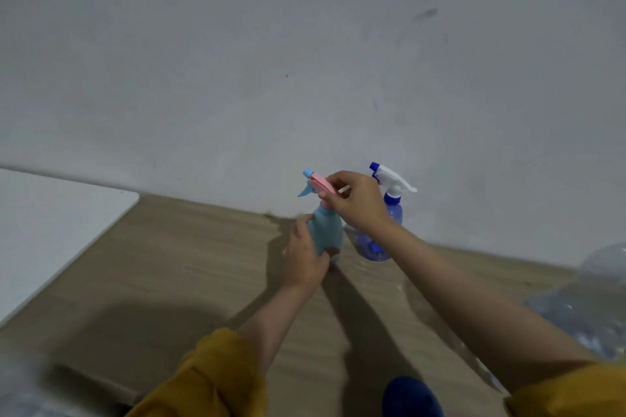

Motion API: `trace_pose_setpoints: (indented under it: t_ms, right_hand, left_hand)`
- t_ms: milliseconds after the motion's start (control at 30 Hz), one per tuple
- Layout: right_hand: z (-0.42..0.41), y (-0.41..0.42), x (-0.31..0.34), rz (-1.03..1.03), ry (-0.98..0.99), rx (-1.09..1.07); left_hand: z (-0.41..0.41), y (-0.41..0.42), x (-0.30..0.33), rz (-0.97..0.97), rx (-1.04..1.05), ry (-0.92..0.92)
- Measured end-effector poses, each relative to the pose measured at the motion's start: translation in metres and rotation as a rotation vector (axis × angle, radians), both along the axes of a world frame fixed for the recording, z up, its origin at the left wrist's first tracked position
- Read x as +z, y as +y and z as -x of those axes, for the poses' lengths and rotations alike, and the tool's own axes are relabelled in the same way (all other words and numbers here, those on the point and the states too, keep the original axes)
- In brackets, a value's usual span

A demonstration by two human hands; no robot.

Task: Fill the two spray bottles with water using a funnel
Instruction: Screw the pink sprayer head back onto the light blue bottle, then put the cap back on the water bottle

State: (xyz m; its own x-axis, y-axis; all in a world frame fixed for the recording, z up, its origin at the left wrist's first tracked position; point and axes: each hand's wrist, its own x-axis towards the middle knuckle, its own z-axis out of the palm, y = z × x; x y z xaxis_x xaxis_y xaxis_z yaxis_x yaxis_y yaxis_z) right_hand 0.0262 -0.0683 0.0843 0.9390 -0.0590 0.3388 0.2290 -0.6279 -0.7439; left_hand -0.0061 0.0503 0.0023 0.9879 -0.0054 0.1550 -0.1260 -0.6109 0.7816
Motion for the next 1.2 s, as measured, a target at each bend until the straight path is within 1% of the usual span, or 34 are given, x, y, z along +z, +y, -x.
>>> trace_pose_setpoints:
  t_ms: [300, 367, 500, 600, 633, 700, 767, 800, 867, 967, 1067, 1200]
  right_hand:
    - [-0.067, -0.013, -0.010, 0.213, 0.059, -0.003]
    - [-0.074, -0.013, -0.010, 0.290, 0.065, -0.011]
    - [-0.077, -0.010, -0.012, 0.377, 0.081, -0.045]
    - [-0.066, -0.002, -0.015, 0.516, 0.072, -0.107]
    - [-0.058, -0.001, -0.017, 0.508, 0.045, -0.130]
    - [-0.029, 0.001, -0.022, 0.384, -0.019, -0.177]
    - [0.015, -0.001, -0.031, 0.241, -0.119, -0.200]
    - [0.040, -0.005, -0.039, 0.205, -0.159, -0.194]
    - [0.095, -0.017, -0.058, 0.190, -0.210, -0.178]
    - [0.172, -0.042, -0.095, 0.266, -0.293, -0.199]
    - [0.242, -0.077, -0.125, 0.338, -0.210, -0.318]
    - [0.304, -0.142, -0.143, 0.396, -0.041, -0.565]
  left_hand:
    - [-0.063, -0.022, -0.024, -0.069, 0.042, 0.012]
    - [-0.068, -0.025, -0.027, -0.091, 0.057, 0.009]
    - [-0.068, -0.027, -0.028, -0.115, 0.068, 0.001]
    - [-0.061, -0.026, -0.024, -0.071, 0.024, 0.014]
    - [-0.058, -0.024, -0.023, -0.057, 0.017, 0.013]
    - [-0.049, -0.021, -0.023, -0.027, 0.018, -0.008]
    - [-0.036, -0.018, -0.021, -0.004, 0.049, -0.030]
    - [-0.027, -0.018, -0.020, 0.015, 0.071, -0.041]
    - [-0.004, -0.021, -0.014, 0.079, 0.087, -0.073]
    - [0.042, -0.035, 0.000, 0.121, -0.018, -0.134]
    - [0.085, -0.058, 0.011, 0.131, -0.145, -0.171]
    - [0.125, -0.099, 0.020, 0.279, -0.395, -0.101]
